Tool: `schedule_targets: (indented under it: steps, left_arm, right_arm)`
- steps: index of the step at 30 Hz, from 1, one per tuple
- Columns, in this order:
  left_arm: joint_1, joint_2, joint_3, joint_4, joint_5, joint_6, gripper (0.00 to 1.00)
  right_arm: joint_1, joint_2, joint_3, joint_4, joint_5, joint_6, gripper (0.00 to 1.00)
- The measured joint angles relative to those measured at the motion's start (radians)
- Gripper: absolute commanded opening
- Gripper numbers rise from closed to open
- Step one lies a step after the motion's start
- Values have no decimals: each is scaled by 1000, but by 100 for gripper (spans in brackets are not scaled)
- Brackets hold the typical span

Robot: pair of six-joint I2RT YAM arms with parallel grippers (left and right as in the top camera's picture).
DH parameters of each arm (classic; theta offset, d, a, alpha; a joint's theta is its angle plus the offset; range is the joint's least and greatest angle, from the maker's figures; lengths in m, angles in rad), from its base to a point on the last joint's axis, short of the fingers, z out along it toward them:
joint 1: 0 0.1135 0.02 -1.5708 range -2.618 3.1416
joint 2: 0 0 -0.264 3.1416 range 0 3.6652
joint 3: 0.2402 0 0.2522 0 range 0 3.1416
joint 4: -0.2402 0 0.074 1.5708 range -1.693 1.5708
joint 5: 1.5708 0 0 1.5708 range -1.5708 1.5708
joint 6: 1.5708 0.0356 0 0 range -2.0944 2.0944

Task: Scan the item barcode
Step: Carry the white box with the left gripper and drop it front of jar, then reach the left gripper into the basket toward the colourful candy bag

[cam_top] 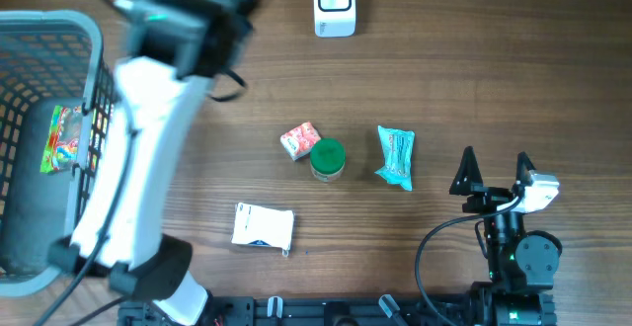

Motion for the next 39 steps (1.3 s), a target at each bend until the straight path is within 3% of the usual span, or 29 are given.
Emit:
schedule_targets:
  steps: [5,9,11,14,19,23,32,33,34,35,39]
  left_arm:
    - [319,-112,87,-6,-52,12,100]
    - [666,-119,80,-7,82,5,100]
    - [824,-119,34,-5,149,5,100]
    - [932,-124,-154,164,233,84,100]
    - [949,-106,-567,504,343,183,100]
    - [948,-103,-801,769,441,266,100]
    - [948,163,-869,890,480,290,100]
    - [948,181,-869,890,483,290,88]
    - [949,198,-869,887,486,291,37]
    - [949,204,-868,875,489,296,4]
    - [950,185,-855,802,509,305,4]
  right_arm:
    - [0,0,0,0,0,0,100]
    - [0,0,0,0,0,0,100]
    - [0,0,0,0,0,0,100]
    - [0,0,0,0,0,0,100]
    - [0,0,0,1,0,0,100]
    - [0,0,0,1,0,0,100]
    - [0,0,0,0,0,0,100]
    - [0,0,0,0,0,0,100]
    - [0,0,0,0,0,0,100]
    - [0,0,0,0,0,0,100]
    - [0,0,0,0,0,0,100]
